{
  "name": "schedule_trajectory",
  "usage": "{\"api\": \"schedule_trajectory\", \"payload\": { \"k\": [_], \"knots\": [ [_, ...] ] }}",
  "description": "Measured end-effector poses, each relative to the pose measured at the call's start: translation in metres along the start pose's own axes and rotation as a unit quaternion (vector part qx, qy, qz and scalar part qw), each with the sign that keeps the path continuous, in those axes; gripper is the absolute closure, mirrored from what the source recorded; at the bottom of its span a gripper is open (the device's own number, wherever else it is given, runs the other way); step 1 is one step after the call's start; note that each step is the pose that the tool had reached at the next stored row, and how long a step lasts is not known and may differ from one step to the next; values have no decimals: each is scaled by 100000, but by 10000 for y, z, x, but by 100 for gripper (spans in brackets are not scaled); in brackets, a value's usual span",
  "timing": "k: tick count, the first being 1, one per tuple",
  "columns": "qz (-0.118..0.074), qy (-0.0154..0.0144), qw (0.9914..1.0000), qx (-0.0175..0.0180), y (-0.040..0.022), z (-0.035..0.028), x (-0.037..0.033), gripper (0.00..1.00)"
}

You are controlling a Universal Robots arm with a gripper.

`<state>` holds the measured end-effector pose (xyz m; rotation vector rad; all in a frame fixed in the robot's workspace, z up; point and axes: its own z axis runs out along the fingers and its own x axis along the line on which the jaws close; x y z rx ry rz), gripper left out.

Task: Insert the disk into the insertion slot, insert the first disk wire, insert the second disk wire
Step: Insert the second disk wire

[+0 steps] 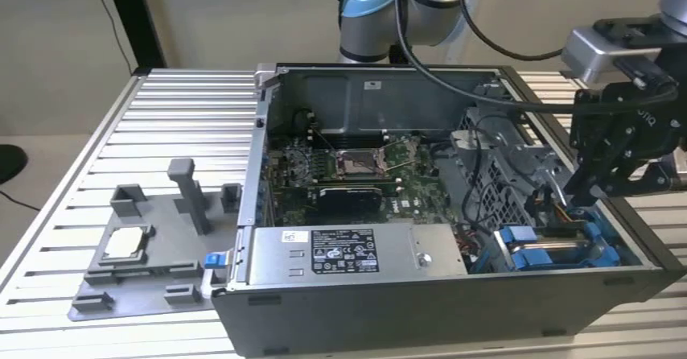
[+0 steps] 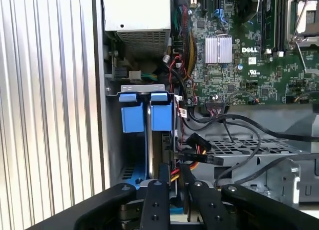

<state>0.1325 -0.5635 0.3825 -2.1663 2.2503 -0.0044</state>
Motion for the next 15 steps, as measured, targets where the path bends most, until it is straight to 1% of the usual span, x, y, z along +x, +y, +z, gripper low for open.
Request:
{"api": "schedule_trajectory", "payload": {
  "k": [2,4,15],
  "knots": [
    [60,6,100000,-14,-1,-82,-1,0],
    [88,7,100000,-22,-1,-122,-1,0],
    [89,7,100000,-24,-2,-122,-1,0]
  ]
}}
